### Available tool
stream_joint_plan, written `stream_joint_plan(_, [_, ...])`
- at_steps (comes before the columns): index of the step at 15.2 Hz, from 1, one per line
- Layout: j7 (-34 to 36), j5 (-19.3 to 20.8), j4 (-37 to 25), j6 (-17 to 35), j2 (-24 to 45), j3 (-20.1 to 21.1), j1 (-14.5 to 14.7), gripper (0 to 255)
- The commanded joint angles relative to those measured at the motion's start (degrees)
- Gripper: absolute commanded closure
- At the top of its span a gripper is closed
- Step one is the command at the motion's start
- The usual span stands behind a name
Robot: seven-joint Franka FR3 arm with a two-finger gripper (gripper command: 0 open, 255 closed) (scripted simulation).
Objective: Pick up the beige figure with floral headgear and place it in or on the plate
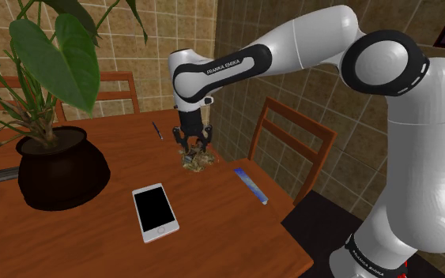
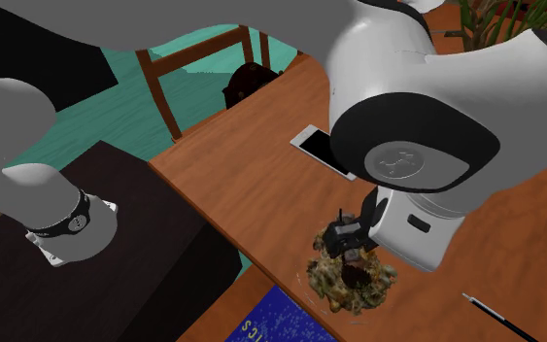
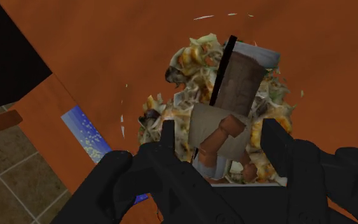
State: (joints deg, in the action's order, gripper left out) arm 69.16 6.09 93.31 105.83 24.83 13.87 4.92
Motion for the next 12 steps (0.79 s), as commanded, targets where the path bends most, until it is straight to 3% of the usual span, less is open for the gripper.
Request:
stream_joint_plan(1, [0.0,0.0,0.0,0.0,0.0,0.0,0.0,0])
stream_joint_plan(5, [0.0,0.0,0.0,0.0,0.0,0.0,0.0,0])
stream_joint_plan(9, [-0.3,-0.2,-7.2,-7.3,0.0,0.2,0.4,0])
stream_joint_plan(12, [-0.3,-0.2,-7.2,-7.3,0.0,0.2,0.4,0])
